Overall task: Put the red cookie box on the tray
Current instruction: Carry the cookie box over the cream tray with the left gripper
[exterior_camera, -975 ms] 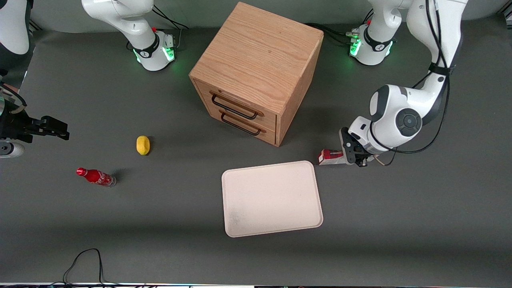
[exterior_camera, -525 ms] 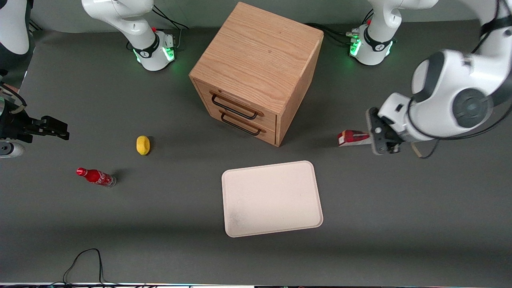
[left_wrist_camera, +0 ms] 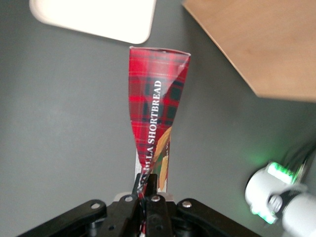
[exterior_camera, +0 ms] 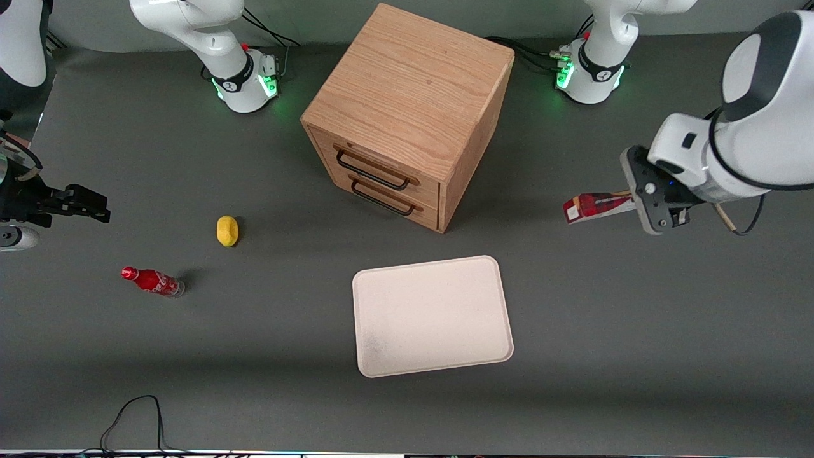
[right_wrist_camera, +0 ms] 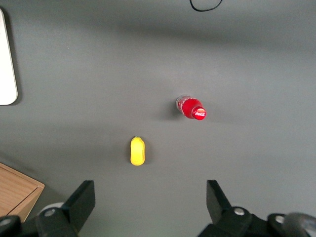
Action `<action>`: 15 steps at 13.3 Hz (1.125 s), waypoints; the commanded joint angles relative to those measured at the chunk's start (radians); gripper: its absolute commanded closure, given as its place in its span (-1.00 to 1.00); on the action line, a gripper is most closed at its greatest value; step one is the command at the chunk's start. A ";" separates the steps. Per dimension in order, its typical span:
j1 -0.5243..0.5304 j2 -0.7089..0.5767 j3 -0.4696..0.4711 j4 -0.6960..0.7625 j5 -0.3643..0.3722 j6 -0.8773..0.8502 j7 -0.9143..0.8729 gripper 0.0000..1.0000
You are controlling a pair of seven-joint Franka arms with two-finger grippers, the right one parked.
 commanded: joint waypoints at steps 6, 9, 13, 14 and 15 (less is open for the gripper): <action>-0.077 0.298 -0.162 0.282 0.001 0.278 -0.988 1.00; -0.159 0.370 -0.157 0.282 0.021 0.403 -1.338 1.00; -0.167 0.461 -0.152 0.282 0.082 0.502 -1.427 1.00; -0.165 0.483 -0.149 0.282 0.084 0.541 -1.488 1.00; -0.167 0.507 -0.130 0.282 0.098 0.574 -1.559 1.00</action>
